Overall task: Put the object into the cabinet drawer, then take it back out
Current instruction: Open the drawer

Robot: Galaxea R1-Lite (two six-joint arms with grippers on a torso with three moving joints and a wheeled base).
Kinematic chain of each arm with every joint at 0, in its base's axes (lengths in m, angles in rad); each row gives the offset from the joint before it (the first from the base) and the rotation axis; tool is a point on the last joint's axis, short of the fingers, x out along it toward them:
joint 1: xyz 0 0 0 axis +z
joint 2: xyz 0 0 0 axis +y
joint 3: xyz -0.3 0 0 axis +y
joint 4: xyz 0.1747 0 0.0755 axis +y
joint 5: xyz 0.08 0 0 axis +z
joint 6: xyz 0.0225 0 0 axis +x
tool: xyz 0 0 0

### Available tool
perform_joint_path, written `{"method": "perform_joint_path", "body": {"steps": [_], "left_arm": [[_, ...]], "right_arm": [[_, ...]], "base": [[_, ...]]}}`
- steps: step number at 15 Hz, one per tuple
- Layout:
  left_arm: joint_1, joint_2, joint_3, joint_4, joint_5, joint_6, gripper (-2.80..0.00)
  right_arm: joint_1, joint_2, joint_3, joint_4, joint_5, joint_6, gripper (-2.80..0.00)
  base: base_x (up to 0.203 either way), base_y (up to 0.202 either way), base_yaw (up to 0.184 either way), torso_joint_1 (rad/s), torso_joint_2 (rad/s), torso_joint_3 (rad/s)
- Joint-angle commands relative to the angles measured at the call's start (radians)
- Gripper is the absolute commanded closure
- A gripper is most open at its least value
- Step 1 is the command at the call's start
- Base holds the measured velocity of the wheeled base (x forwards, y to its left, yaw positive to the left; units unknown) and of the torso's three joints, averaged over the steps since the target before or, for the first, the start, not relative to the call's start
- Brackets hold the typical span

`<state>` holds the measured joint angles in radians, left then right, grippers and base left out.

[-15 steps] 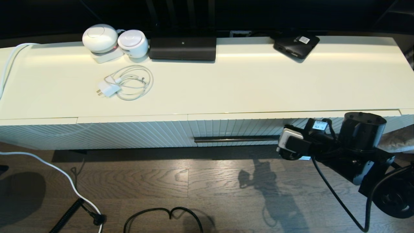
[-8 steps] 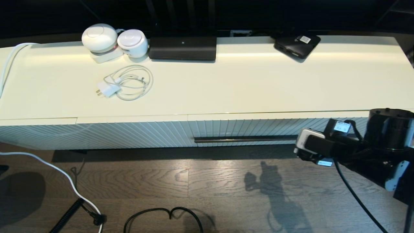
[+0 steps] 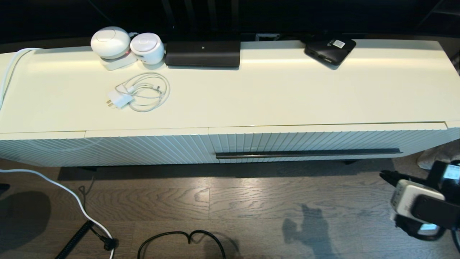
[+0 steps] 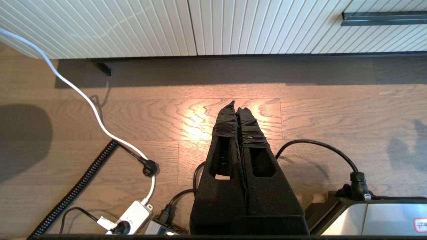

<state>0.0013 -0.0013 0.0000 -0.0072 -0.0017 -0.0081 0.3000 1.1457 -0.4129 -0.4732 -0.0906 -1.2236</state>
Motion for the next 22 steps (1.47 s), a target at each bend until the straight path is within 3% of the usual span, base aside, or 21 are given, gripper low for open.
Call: {"method": "perform_joint_path", "body": {"steps": [1,5,11,16,22], "left_arm": [[0.000,-0.002,0.000,0.000,0.000,-0.001,0.00],[0.002,-0.002,0.000,0.000,0.000,0.000,0.00],[0.002,-0.002,0.000,0.000,0.000,0.000,0.00],[0.001,-0.001,0.000,0.000,0.000,-0.001,0.00],[0.000,-0.002,0.000,0.000,0.000,-0.001,0.00]], "right_arm": [[0.006,-0.198,0.052,0.037,0.022,-0.038,0.00],[0.004,-0.358,0.141,0.075,0.090,-0.093,0.00],[0.001,-0.236,0.131,0.088,0.090,-0.066,0.00],[0.024,-0.085,0.087,0.090,0.097,0.042,0.00],[0.144,0.151,0.016,0.060,0.087,0.202,0.00]], "base": [[0.000,0.000,0.000,0.000,0.00,0.000],[0.000,0.000,0.000,0.000,0.00,0.000],[0.000,0.000,0.000,0.000,0.00,0.000],[0.000,0.000,0.000,0.000,0.00,0.000],[0.000,0.000,0.000,0.000,0.00,0.000]]}}
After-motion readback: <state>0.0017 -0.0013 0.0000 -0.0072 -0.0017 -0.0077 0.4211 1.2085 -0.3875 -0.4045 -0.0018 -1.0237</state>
